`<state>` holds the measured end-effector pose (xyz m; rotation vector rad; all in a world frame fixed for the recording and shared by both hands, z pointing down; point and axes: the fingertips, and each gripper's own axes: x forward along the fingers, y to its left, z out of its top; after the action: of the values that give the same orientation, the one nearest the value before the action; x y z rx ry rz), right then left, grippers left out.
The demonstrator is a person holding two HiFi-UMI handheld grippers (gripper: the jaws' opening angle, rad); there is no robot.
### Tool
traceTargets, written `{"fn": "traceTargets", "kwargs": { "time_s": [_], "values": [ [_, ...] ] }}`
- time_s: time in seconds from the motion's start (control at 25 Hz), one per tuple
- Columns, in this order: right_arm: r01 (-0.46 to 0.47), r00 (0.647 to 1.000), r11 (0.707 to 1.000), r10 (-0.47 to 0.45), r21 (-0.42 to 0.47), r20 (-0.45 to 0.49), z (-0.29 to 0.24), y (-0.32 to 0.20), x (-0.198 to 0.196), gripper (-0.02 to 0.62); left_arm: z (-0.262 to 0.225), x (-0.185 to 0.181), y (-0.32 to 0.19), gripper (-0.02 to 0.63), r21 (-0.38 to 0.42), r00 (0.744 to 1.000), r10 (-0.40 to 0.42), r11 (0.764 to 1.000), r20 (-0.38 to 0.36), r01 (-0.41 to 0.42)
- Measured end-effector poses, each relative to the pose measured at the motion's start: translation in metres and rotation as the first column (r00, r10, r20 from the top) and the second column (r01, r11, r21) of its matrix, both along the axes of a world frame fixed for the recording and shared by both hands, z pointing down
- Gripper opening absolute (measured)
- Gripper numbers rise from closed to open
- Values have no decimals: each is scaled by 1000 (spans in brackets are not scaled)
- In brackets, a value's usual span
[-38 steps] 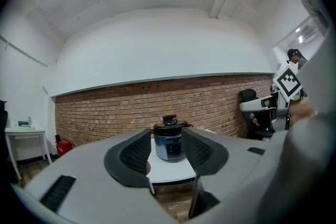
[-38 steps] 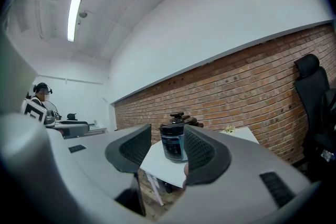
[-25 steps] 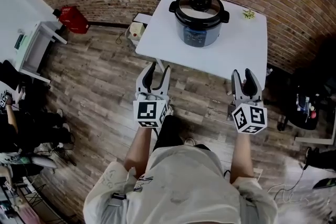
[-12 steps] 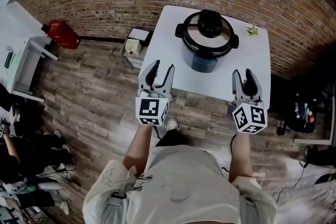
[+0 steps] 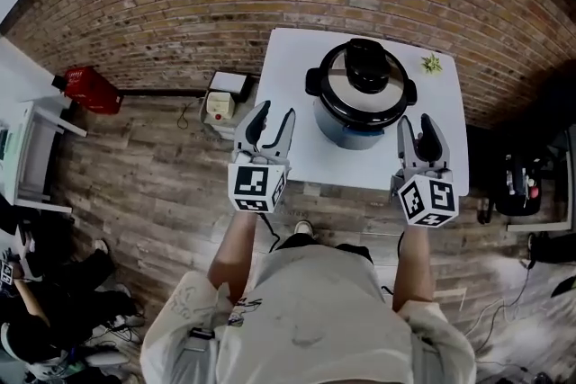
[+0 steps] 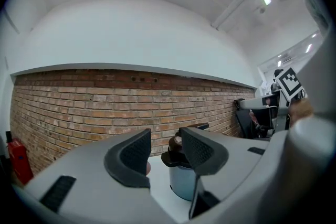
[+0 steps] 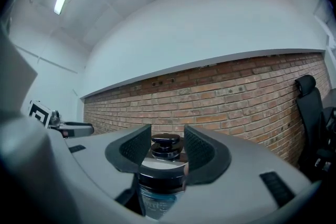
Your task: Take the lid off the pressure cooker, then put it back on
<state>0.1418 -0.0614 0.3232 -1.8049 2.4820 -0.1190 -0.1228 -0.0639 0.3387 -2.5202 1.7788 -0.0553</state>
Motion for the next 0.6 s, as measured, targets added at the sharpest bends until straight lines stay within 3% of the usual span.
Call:
{"fn": "traceTargets", "kwargs": {
  "time_s": [0.32,0.6],
  "values": [
    [-72,997,997,72,0,-22,5,-27,4,209,14,0,-49,198,-13,998,64,998,-14,-64],
    [-97,995,995,97,38,1,3,-80,18,209,18,6,-105,198,1,997,72,997,3,-72]
  ]
}}
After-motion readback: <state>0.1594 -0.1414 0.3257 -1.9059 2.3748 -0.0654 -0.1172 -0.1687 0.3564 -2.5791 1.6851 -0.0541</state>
